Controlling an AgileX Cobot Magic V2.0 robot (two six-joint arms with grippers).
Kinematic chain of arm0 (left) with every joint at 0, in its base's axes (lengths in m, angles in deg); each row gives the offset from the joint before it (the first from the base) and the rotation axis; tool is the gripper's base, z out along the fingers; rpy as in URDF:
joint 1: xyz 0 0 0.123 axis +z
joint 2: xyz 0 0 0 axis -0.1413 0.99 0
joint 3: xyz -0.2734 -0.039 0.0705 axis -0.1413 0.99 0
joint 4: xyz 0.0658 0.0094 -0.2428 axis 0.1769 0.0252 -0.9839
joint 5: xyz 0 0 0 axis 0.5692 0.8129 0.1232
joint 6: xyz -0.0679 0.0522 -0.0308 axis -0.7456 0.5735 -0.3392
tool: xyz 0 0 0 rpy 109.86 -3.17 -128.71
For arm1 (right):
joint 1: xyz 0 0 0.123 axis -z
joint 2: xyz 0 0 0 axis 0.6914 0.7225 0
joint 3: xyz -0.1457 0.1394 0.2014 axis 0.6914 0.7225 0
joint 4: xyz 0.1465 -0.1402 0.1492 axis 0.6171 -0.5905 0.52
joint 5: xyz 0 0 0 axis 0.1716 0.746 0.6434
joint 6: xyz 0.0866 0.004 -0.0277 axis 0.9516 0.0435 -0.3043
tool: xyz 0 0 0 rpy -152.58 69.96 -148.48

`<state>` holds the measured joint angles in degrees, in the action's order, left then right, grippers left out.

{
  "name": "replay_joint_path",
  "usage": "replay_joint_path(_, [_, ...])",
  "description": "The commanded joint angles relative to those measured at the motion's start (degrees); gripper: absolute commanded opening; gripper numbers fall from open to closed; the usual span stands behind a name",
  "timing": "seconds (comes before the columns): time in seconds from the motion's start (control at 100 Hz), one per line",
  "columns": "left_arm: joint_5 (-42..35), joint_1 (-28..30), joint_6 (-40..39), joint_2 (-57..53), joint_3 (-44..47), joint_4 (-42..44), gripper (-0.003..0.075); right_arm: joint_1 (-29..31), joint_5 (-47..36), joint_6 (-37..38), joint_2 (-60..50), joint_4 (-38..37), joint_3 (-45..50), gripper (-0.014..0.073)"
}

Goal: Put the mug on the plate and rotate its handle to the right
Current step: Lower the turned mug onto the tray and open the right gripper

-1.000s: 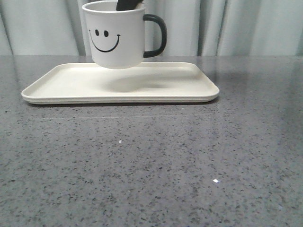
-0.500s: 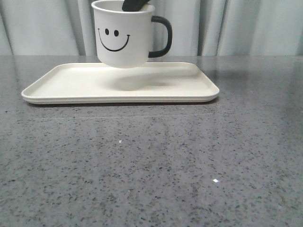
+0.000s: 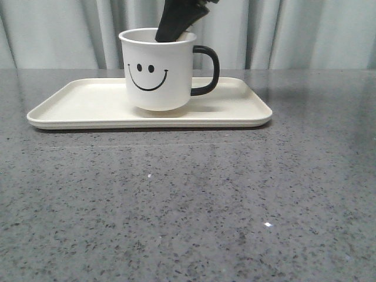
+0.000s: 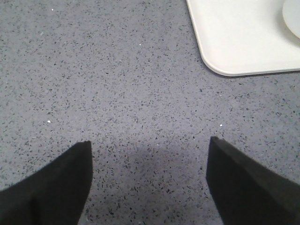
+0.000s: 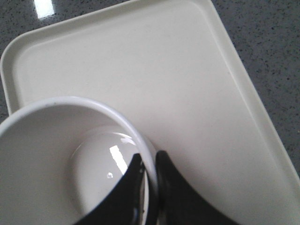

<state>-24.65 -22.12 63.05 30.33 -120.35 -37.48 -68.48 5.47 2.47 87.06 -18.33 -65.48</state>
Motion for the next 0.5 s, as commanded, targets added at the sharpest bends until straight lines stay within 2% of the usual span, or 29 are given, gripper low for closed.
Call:
replay_joint_path(0.0, [-3.4, 0.1, -0.5, 0.0, -1.7, 0.5, 0.0502, 0.2, 4.9, -1.9, -3.4, 2.7, -0.8, -0.0062])
replay_joint_path(0.49, [-3.4, 0.1, -0.5, 0.0, -1.7, 0.5, 0.0502, 0.2, 4.9, -3.7, -2.9, 2.8, 1.0, -0.0062])
